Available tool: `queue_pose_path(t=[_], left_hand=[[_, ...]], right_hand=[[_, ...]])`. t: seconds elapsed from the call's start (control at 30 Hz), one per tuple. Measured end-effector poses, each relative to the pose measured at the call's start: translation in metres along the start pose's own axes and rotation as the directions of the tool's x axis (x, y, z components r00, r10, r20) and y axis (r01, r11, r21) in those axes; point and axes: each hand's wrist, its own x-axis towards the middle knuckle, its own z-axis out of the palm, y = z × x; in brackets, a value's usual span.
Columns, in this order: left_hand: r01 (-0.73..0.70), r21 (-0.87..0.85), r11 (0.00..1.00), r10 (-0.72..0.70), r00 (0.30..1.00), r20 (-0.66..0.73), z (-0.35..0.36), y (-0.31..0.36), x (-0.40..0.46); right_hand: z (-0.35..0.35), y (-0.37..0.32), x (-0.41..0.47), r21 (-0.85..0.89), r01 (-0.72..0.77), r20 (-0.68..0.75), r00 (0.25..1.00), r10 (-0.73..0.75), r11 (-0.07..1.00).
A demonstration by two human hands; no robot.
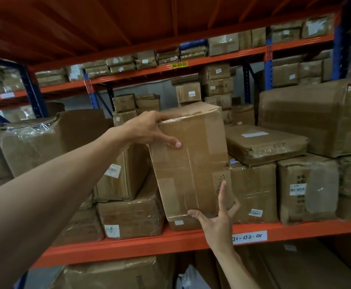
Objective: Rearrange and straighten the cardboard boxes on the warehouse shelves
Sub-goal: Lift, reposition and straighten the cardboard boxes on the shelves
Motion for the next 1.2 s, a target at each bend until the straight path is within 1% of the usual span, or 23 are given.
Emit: queue_pose_path(t=[0.07, 0.13, 0.23, 0.3, 0.43, 0.53, 0.57, 0.6, 0.63, 0.67, 0.7, 0.73, 0.77, 0.8, 0.83, 0.87, 0.97, 1.1, 1.2], left_hand=[[-0.009, -0.038, 0.999, 0.008, 1.000, -0.012, -0.002, -0.004, -0.007], [-0.002, -0.102, 0.995, -0.002, 0.999, -0.043, -0.006, -0.014, -0.016], [0.006, -0.252, 0.968, -0.037, 0.993, -0.116, -0.004, -0.033, -0.033], [0.005, -0.356, 0.934, -0.063, 0.986, -0.151, 0.001, -0.048, -0.045], [0.026, -0.551, 0.834, -0.180, 0.957, -0.227, 0.019, -0.081, -0.075], [0.008, -0.628, 0.778, -0.218, 0.941, -0.258, 0.039, -0.082, -0.088], [0.014, -0.620, 0.785, -0.226, 0.937, -0.265, 0.044, -0.076, -0.088], [0.039, -0.576, 0.817, -0.238, 0.932, -0.274, 0.047, -0.069, -0.084], [0.086, -0.476, 0.875, -0.241, 0.930, -0.277, 0.049, -0.059, -0.078], [0.137, -0.303, 0.943, -0.225, 0.934, -0.278, 0.049, -0.050, -0.070], [0.157, -0.100, 0.983, -0.179, 0.945, -0.275, 0.050, -0.043, -0.064], [0.127, 0.059, 0.990, -0.108, 0.962, -0.252, 0.052, -0.039, -0.058], [0.066, 0.141, 0.988, -0.037, 0.980, -0.196, 0.053, -0.037, -0.055], [0.009, 0.161, 0.987, 0.013, 0.991, -0.136, 0.054, -0.039, -0.053], [-0.017, 0.150, 0.989, 0.033, 0.994, -0.104, 0.056, -0.044, -0.053], [-0.014, 0.120, 0.993, 0.027, 0.994, -0.109, 0.059, -0.050, -0.057], [0.046, 0.019, 0.999, -0.042, 0.983, -0.179, 0.076, -0.073, -0.070], [0.132, -0.112, 0.985, -0.151, 0.970, -0.188, 0.102, -0.100, -0.090], [0.179, -0.158, 0.971, -0.210, 0.954, -0.212, 0.117, -0.118, -0.097]], right_hand=[[-0.003, -0.004, 0.002, -0.009, 0.034, -0.013, 0.999, -0.034, 0.999], [-0.013, -0.010, 0.009, -0.029, 0.083, 0.014, 0.996, -0.082, 0.996], [-0.034, -0.019, 0.026, -0.090, 0.193, 0.086, 0.979, -0.186, 0.977], [-0.044, -0.027, 0.038, -0.149, 0.243, 0.151, 0.964, -0.221, 0.958], [-0.061, -0.054, 0.075, -0.206, 0.279, 0.343, 0.918, -0.198, 0.938], [-0.080, -0.077, 0.109, -0.342, 0.336, 0.431, 0.886, -0.171, 0.878], [-0.086, -0.082, 0.119, -0.372, 0.355, 0.454, 0.875, -0.165, 0.858], [-0.092, -0.086, 0.128, -0.398, 0.366, 0.472, 0.868, -0.154, 0.841], [-0.099, -0.086, 0.133, -0.424, 0.360, 0.479, 0.868, -0.132, 0.831], [-0.105, -0.085, 0.136, -0.446, 0.344, 0.482, 0.870, -0.102, 0.826], [-0.109, -0.083, 0.136, -0.466, 0.328, 0.486, 0.871, -0.071, 0.822], [-0.113, -0.079, 0.136, -0.487, 0.317, 0.491, 0.870, -0.045, 0.814], [-0.114, -0.076, 0.135, -0.500, 0.322, 0.496, 0.867, -0.039, 0.804], [-0.115, -0.074, 0.135, -0.503, 0.348, 0.499, 0.864, -0.063, 0.791], [-0.114, -0.073, 0.137, -0.505, 0.389, 0.509, 0.855, -0.098, 0.770], [-0.112, -0.074, 0.140, -0.515, 0.424, 0.529, 0.841, -0.113, 0.745], [-0.098, -0.085, 0.141, -0.541, 0.445, 0.584, 0.809, -0.063, 0.713], [-0.071, -0.095, 0.138, -0.570, 0.526, 0.647, 0.761, -0.050, 0.631], [-0.055, -0.094, 0.137, -0.573, 0.573, 0.688, 0.725, -0.037, 0.586]])
